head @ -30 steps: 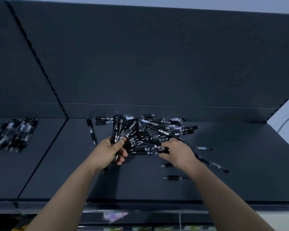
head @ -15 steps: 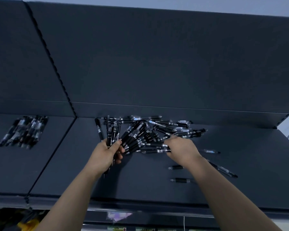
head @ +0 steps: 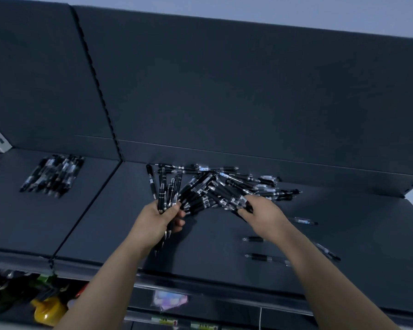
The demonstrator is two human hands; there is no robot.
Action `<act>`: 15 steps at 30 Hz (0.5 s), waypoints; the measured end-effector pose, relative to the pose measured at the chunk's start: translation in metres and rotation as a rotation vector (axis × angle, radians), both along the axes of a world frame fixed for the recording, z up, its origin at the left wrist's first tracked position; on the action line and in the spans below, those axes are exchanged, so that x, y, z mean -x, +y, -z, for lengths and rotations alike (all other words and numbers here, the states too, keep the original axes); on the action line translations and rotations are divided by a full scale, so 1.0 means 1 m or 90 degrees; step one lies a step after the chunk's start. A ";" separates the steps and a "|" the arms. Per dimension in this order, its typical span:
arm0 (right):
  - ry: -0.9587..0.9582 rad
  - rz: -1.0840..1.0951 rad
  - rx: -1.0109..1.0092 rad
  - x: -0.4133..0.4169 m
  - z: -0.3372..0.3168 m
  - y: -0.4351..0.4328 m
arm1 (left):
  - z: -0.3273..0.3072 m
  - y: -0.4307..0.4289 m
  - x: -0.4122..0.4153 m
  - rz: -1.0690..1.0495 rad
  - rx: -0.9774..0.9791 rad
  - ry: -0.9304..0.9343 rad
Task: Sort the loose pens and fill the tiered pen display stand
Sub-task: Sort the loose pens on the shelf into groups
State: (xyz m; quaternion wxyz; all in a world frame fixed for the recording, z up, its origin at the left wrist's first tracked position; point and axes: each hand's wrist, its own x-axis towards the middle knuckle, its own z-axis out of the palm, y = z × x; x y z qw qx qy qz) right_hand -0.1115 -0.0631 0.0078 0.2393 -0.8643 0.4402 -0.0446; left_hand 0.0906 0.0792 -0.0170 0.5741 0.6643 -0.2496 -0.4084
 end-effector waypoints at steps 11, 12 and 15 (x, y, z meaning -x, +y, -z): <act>-0.248 0.035 -0.422 -0.092 -0.008 0.056 | -0.011 0.067 -0.035 -0.112 0.003 -0.002; -0.250 0.026 -0.431 -0.105 -0.009 0.064 | -0.012 0.076 -0.044 -0.128 0.006 0.002; -0.245 0.003 -0.439 -0.152 -0.010 0.091 | -0.016 0.109 -0.076 -0.175 0.013 0.002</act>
